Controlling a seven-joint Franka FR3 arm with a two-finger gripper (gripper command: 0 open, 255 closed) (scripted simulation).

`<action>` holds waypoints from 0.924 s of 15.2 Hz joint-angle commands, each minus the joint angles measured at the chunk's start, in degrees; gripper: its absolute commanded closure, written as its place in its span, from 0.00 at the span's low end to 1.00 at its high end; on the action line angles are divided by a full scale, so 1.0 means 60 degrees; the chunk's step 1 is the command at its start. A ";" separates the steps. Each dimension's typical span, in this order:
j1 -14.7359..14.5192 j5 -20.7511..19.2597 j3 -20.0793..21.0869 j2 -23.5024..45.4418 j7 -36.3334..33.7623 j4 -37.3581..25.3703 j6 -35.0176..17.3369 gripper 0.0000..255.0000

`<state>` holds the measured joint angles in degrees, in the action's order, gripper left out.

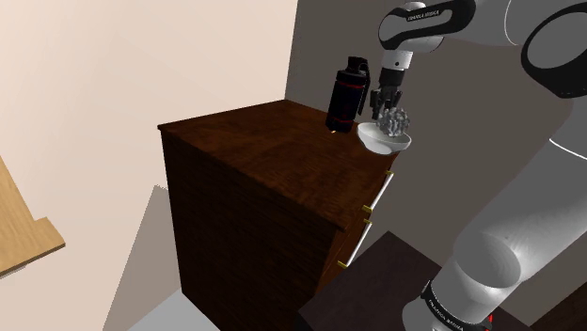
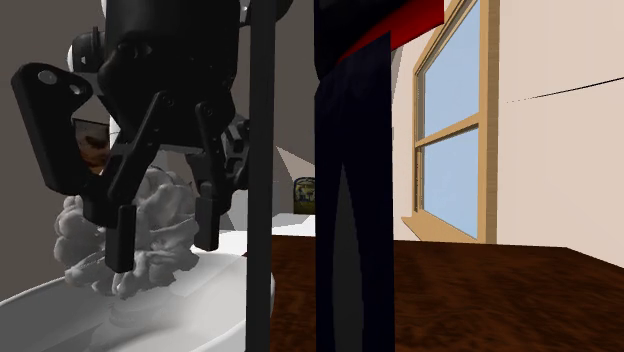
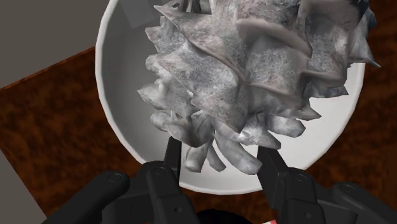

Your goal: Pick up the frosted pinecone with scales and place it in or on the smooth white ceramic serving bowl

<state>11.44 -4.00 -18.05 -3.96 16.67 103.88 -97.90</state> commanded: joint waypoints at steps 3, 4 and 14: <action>0.0000 0.0000 -0.0001 -0.0001 0.0001 -0.0002 -0.0002 0.00; 0.0000 0.0000 0.0000 -0.0001 0.0001 -0.0002 -0.0002 0.00; -0.0018 0.0076 0.0012 0.0220 0.0064 -0.1466 0.1250 0.00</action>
<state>11.33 -3.55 -17.97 -2.69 17.03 95.26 -90.55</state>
